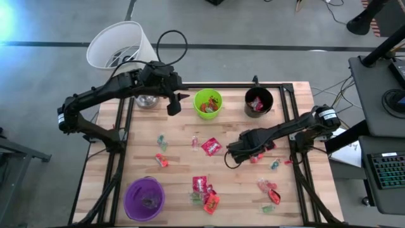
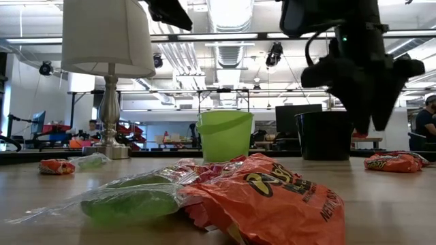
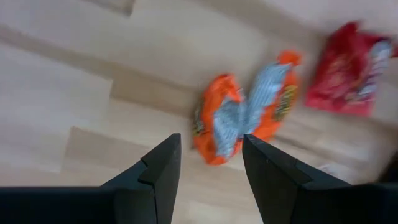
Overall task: Sort candy
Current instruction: Put the orange chocolate into the green bucket
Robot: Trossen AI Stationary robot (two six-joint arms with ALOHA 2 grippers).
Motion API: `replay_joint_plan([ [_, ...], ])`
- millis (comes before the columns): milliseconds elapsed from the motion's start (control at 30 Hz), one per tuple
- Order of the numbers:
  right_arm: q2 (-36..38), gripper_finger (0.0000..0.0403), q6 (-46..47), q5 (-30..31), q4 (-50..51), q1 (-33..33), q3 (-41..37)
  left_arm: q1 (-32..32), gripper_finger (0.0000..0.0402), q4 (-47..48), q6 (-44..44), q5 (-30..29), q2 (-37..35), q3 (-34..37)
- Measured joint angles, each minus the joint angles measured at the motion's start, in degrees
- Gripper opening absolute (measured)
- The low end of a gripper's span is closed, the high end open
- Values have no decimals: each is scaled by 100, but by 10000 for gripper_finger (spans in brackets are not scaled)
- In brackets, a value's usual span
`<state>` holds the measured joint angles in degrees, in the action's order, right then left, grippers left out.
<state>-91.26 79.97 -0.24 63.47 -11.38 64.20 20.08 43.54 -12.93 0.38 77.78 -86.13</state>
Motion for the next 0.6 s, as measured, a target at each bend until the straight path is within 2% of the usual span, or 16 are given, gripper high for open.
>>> replay_joint_plan([
  [133,-2,164,-1,-127,-563,-118,-243,0,116,44,-2,-2,-2,0],
  [600,-4,164,143,-141,-903,-144,-636,0,116,38,9,0,0,0],
])
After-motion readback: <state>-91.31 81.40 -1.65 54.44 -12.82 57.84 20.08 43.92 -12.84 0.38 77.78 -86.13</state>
